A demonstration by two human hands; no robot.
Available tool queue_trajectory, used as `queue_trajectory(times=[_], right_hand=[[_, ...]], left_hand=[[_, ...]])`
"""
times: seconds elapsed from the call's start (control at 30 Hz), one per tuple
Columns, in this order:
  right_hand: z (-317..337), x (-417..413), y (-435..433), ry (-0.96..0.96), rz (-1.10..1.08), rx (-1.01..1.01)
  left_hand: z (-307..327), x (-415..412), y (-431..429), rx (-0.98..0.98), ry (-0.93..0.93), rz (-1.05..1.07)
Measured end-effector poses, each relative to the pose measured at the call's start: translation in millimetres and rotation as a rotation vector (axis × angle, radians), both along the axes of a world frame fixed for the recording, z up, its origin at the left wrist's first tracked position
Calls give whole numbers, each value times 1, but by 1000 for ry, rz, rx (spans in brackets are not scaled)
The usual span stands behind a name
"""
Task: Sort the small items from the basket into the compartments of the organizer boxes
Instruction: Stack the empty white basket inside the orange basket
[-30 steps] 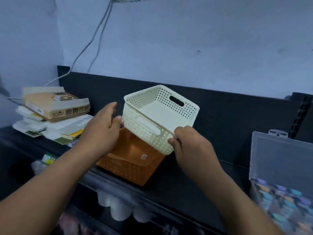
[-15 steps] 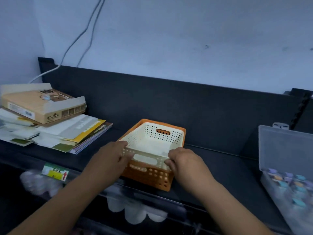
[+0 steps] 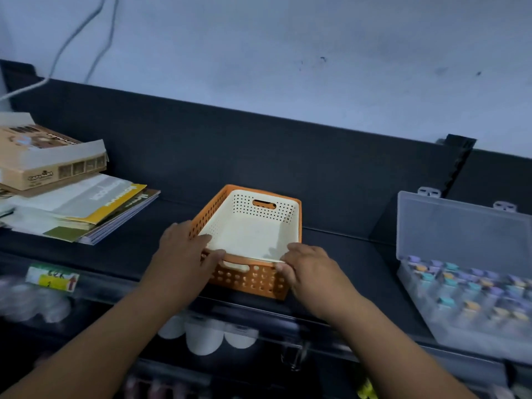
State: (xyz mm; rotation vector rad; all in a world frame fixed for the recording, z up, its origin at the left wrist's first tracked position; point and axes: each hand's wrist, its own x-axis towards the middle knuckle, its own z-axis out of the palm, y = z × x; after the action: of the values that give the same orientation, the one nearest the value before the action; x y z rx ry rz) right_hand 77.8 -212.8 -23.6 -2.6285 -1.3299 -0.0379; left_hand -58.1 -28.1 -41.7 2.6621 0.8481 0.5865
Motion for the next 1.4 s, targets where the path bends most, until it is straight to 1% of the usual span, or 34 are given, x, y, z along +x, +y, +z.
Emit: queue_trajectory(times=[0.1, 0.23, 0.37, 0.43, 0.57, 0.67, 0.83, 0.97, 1.03, 1.1, 1.17, 1.27, 1.33, 1.4], right_hand=[[6, 1, -15, 21, 21, 25], [15, 4, -53, 18, 66, 87], [17, 13, -101, 27, 82, 91], [18, 17, -122, 39, 107, 86], [27, 28, -153, -2, 156, 66], [32, 33, -160, -8, 163, 97], [25, 37, -156, 56, 176, 128], [21, 46, -134, 74, 156, 133], [22, 48, -121, 73, 142, 148], [24, 50, -109, 68, 132, 172], [25, 52, -95, 53, 138, 201], [30, 58, -77, 14, 136, 249], [36, 64, -68, -34, 94, 208], [40, 70, -65, -94, 43, 100]], left_hand=[[13, 3, -16, 65, 50, 40], [32, 9, -53, 169, 68, 67], [41, 22, -107, 193, 82, 16], [44, 35, -135, 229, 129, 11], [46, 68, -174, 304, 263, 136], [41, 80, -182, 339, 292, 204], [28, 90, -178, 304, 316, 241], [16, 97, -156, 286, 378, 218], [13, 99, -144, 337, 419, 192], [17, 96, -137, 332, 391, 161], [29, 86, -131, 311, 283, 114], [50, 53, -115, 384, 101, -3], [59, 26, -99, 301, -2, -182], [67, 6, -80, 152, -20, -316]])
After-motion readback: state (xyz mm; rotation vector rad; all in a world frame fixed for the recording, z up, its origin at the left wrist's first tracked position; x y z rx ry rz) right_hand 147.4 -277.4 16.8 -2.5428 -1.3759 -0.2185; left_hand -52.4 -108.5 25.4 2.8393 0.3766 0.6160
